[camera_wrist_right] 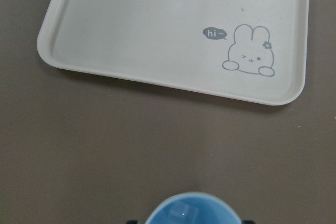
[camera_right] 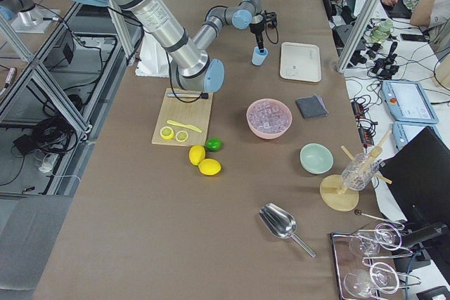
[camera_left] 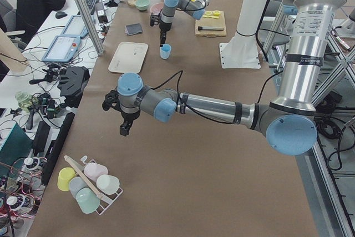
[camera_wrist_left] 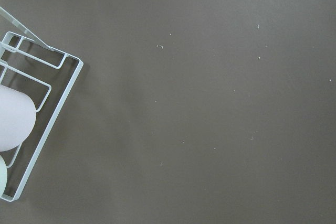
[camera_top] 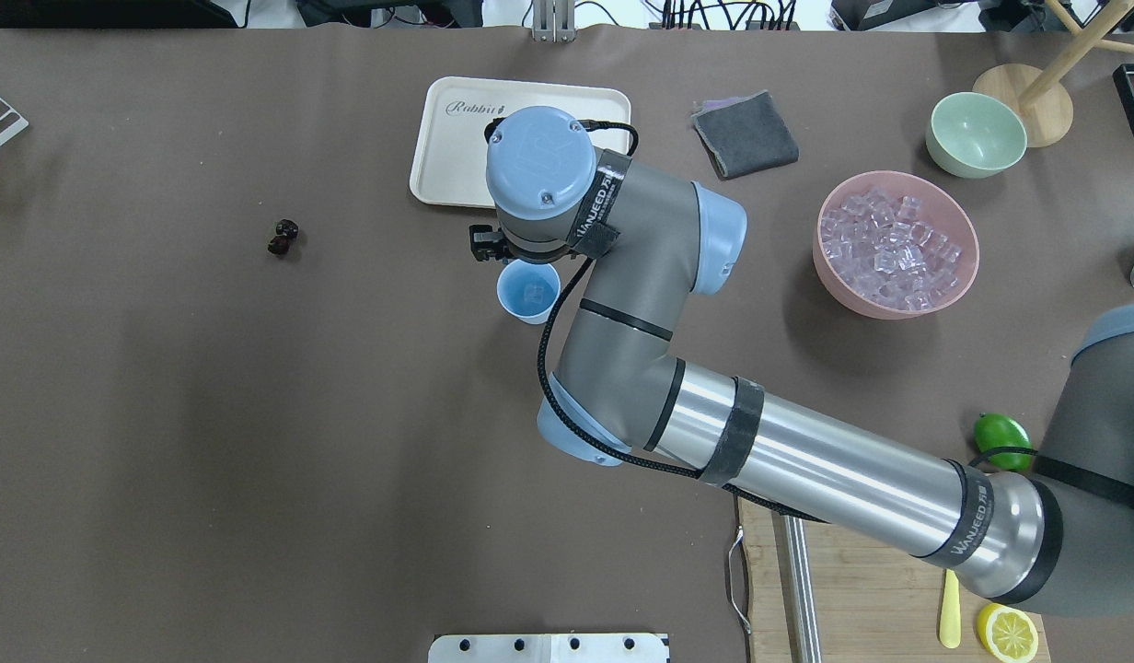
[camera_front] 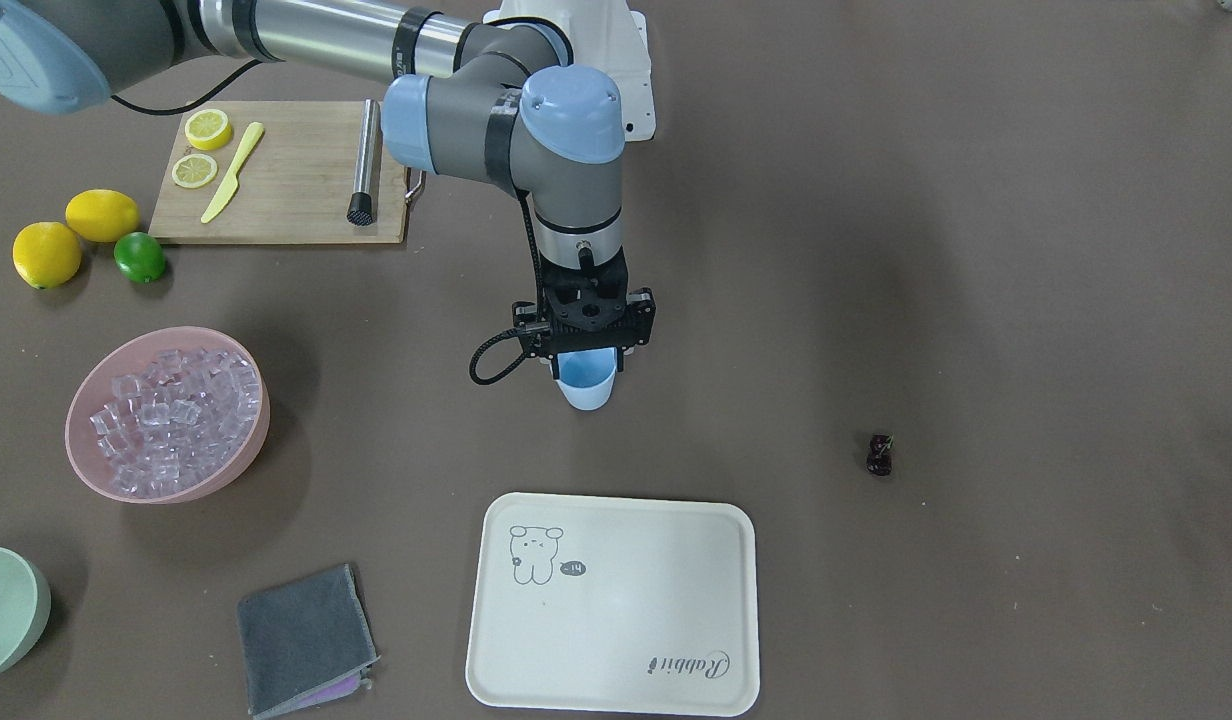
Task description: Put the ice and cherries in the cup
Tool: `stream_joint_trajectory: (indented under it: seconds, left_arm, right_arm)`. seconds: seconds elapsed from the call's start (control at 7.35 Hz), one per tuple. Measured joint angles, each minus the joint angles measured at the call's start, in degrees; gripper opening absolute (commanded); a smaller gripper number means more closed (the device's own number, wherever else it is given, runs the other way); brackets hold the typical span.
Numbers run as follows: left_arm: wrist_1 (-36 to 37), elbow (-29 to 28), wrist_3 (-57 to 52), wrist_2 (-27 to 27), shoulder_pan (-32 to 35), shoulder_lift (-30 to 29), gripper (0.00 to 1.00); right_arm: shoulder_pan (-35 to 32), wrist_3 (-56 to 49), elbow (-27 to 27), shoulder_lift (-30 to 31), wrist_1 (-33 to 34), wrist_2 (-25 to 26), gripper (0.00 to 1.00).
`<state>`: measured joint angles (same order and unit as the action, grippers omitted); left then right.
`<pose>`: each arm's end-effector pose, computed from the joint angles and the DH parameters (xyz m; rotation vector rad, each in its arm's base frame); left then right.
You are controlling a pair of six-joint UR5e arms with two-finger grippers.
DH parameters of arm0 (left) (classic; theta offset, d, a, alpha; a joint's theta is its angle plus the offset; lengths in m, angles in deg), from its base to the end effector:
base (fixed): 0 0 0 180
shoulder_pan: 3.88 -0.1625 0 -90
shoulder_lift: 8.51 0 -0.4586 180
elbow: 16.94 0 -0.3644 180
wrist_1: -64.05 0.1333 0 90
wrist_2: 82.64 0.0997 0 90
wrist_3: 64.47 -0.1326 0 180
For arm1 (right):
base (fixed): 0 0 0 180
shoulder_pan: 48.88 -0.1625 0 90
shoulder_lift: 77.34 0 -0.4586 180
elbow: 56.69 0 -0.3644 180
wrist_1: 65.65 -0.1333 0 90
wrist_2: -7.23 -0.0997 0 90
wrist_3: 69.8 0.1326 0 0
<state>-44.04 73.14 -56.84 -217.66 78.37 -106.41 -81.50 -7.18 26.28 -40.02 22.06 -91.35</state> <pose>0.0357 -0.5549 0.6065 0.3240 0.8226 0.1807 -0.5988 -0.5180 0.1938 0.2955 -0.7936 0.0233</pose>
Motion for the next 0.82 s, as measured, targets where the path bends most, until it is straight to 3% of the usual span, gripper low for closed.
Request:
stream_joint_trajectory:
  seconds: [0.41,0.82]
  left_arm:
    - [0.0,-0.2,-0.1,0.0,0.0,0.2,0.98]
    - [-0.5,0.5,0.1,0.0,0.0,1.2,0.98]
  right_arm:
    - [-12.0,-18.7,11.8,14.4,2.6,-10.4,1.00]
    - [-20.5,-38.7,10.5,28.9,-6.0,-15.8,0.99]
